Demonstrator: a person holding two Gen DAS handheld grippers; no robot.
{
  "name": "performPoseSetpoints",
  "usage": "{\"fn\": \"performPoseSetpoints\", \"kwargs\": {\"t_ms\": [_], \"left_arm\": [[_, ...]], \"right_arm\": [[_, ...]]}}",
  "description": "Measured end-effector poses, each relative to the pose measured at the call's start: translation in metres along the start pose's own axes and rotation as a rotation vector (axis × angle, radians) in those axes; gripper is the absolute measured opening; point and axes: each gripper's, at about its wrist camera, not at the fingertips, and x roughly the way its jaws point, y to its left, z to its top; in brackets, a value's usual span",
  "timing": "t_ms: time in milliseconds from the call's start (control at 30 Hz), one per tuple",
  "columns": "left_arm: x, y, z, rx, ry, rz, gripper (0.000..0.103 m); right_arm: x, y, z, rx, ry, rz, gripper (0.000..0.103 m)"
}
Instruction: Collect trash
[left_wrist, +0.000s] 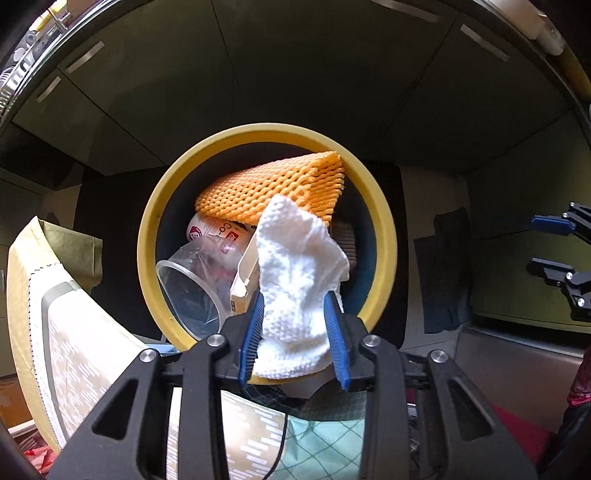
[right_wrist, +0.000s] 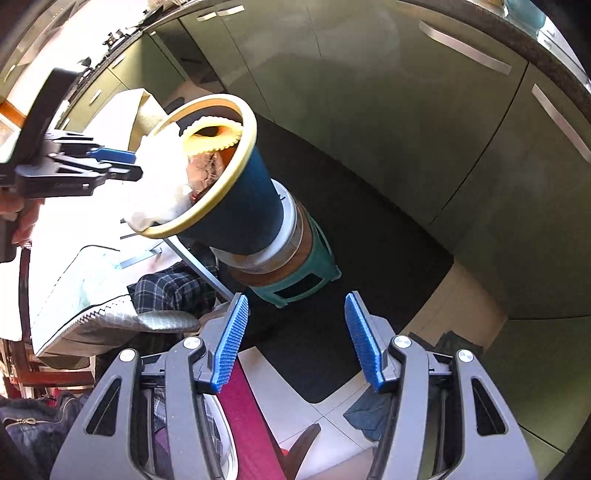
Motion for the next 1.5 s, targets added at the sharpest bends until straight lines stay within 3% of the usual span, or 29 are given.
{"fn": "performPoseSetpoints", "kwargs": {"t_ms": [100,200,333,433,533,600,633,767,1000,1200,1367,1500], "left_arm": [[-0.013,0.005,-0.009,-0.014,-0.041,-0.013,0.032],[-0.045,0.011,-0.025,-0.026,-0.130,-0.006,0.033],[-0.100,0.023,-0.078,-0.078,-0.258,-0.031,0.035],[-0.136,0.034,-0.139,-0.146,-0.364,-0.026,0.054],[-0.167,0.047,-0.218,-0.238,-0.473,0.053,0.066],[-0.185,0.050,-0.269,-0.324,-0.545,0.148,0.091],[-0.191,0.053,-0.297,-0.376,-0.583,0.201,0.096],[-0.203,0.061,-0.394,-0.591,-0.649,0.348,0.096],[-0.216,0.056,-0.520,-0.894,-0.697,0.498,0.096],[-0.225,0.040,-0.575,-1.020,-0.749,0.530,0.096],[-0.222,0.026,-0.595,-1.073,-0.769,0.543,0.097],[-0.221,0.022,-0.606,-1.083,-0.771,0.541,0.097]], "right_arm": [[-0.006,0.004,-0.003,-0.003,-0.017,0.003,0.057],[-0.012,0.010,-0.004,-0.009,-0.034,0.008,0.058],[-0.024,0.024,-0.006,-0.023,-0.070,0.020,0.063],[-0.033,0.046,-0.010,-0.060,-0.101,0.035,0.064],[-0.040,0.076,-0.017,-0.117,-0.135,0.045,0.071],[-0.043,0.099,-0.024,-0.161,-0.152,0.056,0.075],[-0.045,0.110,-0.028,-0.181,-0.159,0.062,0.080],[-0.050,0.159,-0.046,-0.257,-0.201,0.129,0.098],[-0.060,0.241,-0.072,-0.381,-0.308,0.193,0.099],[-0.075,0.283,-0.103,-0.453,-0.387,0.185,0.099],[-0.098,0.294,-0.122,-0.473,-0.503,0.085,0.099],[-0.109,0.292,-0.130,-0.457,-0.572,0.073,0.099]]}}
